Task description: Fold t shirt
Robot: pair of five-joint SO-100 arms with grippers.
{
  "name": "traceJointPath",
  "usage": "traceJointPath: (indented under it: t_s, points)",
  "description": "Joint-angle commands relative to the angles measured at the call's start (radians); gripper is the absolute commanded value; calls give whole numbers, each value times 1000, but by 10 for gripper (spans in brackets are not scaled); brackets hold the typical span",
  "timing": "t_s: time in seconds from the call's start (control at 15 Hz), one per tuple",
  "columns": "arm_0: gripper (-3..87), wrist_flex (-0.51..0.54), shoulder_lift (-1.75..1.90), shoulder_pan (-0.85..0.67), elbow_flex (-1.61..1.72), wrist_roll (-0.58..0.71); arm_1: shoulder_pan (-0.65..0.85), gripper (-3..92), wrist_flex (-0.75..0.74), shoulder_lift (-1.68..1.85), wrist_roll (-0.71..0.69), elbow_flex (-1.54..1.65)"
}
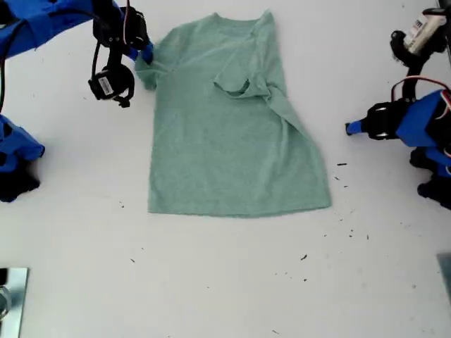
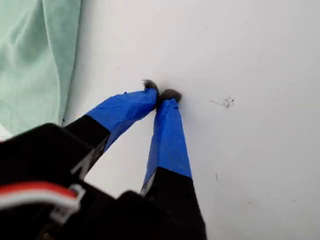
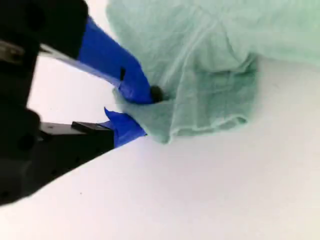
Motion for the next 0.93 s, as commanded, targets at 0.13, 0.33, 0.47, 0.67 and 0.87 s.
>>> traceJointPath:
  t_s: [0.13, 0.33, 0.47, 0.67, 0.87]
  points:
    - [-2, -72, 586, 3, 216, 15, -6, 23, 2, 12, 9, 26]
    - [-2, -166, 630, 132, 150, 8, -5, 23, 2, 14, 8, 28]
    - [-2, -293, 423, 290, 21, 0, -3, 23, 0, 15, 6, 28]
    - [234, -230, -196, 397, -520, -25, -6, 24, 2, 15, 11, 28]
    - [289, -132, -339, 301, -684, -58, -11, 24, 5, 17, 12, 29]
